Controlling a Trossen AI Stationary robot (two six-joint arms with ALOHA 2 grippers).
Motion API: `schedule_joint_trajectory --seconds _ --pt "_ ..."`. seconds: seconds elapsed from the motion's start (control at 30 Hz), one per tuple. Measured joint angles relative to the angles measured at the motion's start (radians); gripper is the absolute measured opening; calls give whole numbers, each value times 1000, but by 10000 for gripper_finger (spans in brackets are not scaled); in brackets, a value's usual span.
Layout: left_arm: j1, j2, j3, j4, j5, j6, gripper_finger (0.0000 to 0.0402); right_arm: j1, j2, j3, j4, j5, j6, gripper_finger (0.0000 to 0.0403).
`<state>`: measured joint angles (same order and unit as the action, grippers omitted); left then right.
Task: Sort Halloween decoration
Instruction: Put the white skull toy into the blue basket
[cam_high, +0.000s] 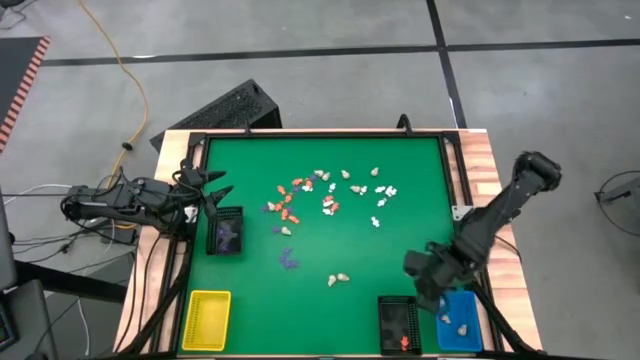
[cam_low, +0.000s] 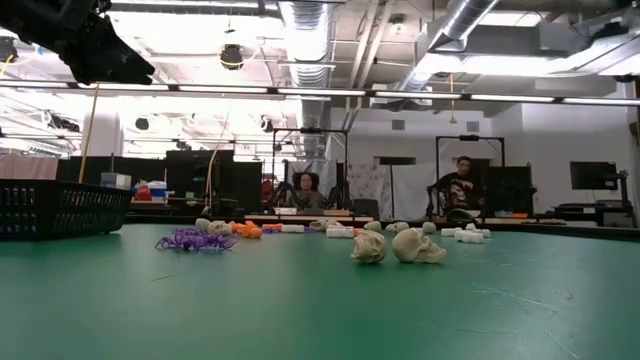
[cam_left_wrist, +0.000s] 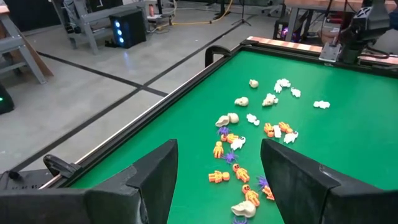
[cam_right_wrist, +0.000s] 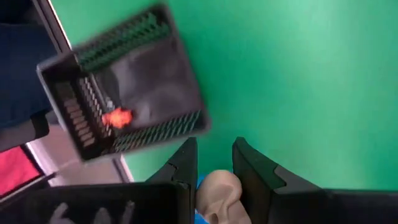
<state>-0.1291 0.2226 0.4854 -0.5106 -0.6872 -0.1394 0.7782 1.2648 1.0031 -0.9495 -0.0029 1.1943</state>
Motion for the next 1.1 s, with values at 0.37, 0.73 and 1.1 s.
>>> schedule_joint_trajectory --seconds 0.37,0.73,1.1 --pt "0 0 0 0 0 0 221 263 -1 0 -39 0 469 97" --pt "0 0 0 0 0 0 221 423 -1 0 -46 2 770 98" --pt "0 0 0 0 -1 1 221 411 -1 2 -99 3 815 107"
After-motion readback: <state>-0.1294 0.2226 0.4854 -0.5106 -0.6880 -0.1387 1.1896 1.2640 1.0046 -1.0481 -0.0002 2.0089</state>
